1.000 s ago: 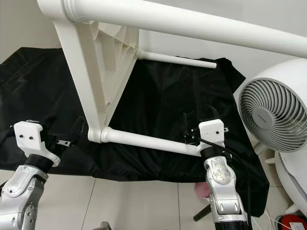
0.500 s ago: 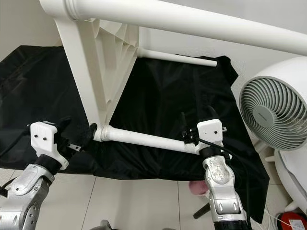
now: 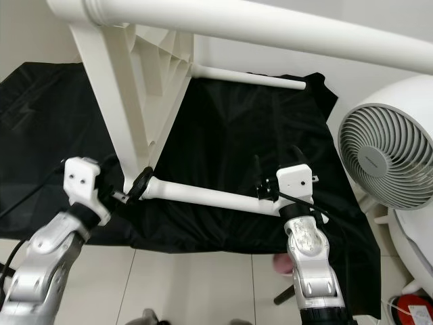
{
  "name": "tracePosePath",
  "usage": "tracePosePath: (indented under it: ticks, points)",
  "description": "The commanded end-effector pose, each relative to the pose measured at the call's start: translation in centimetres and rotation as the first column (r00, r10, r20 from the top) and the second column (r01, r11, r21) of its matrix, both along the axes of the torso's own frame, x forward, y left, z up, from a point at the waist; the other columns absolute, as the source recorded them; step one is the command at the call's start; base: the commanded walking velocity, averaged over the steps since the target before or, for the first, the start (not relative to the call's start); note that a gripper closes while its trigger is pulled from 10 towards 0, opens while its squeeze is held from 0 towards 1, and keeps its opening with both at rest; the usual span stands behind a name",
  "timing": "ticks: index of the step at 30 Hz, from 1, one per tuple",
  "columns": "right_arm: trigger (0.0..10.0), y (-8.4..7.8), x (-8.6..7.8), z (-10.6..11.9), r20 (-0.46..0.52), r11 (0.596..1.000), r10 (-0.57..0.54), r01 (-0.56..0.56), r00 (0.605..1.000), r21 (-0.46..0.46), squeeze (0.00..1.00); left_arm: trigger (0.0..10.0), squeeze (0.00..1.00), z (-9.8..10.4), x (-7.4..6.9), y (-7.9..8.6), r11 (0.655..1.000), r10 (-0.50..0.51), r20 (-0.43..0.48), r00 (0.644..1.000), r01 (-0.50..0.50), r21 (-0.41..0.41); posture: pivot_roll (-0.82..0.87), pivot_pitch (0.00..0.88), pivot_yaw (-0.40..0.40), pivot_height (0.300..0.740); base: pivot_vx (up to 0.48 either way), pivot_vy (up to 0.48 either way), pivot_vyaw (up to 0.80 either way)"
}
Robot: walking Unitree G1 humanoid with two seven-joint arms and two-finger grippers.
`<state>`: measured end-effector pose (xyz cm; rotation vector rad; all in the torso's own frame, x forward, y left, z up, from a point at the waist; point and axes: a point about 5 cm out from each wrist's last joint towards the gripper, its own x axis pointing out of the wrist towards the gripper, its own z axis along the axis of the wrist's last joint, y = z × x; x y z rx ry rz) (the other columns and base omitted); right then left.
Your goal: Building children table
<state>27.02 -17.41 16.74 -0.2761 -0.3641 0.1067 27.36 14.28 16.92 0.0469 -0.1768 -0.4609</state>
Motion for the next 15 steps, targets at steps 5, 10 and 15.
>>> tracePosePath:
  ticks: [5, 10, 15]
  points:
    - [10.0, 0.4, 0.2, -0.4, -0.016, 1.000, -0.005, 0.005, 1.000, -0.002, 0.00, 10.0, 0.00, 0.2, 1.7, -1.0, 0.998, 0.060, -0.019, 0.998, -0.060, -0.006, -0.09, 0.089, 0.036, 0.740, 0.000, 0.000, 0.00]
    - [10.0, 0.6, 0.2, -0.4, -0.013, 1.000, -0.009, 0.010, 1.000, 0.007, 0.00, 10.0, 0.00, 0.8, 3.1, -0.9, 0.988, 0.154, -0.008, 0.988, -0.155, -0.016, -0.10, 0.089, 0.043, 0.740, 0.000, 0.000, 0.00]
    - [10.0, 0.8, 0.3, -0.2, -0.007, 1.000, -0.014, 0.014, 1.000, 0.016, 0.00, 10.0, 0.00, 1.2, 4.6, -0.7, 0.970, 0.240, -0.017, 0.971, -0.240, -0.025, -0.10, 0.088, 0.045, 0.740, 0.000, 0.000, 0.00]
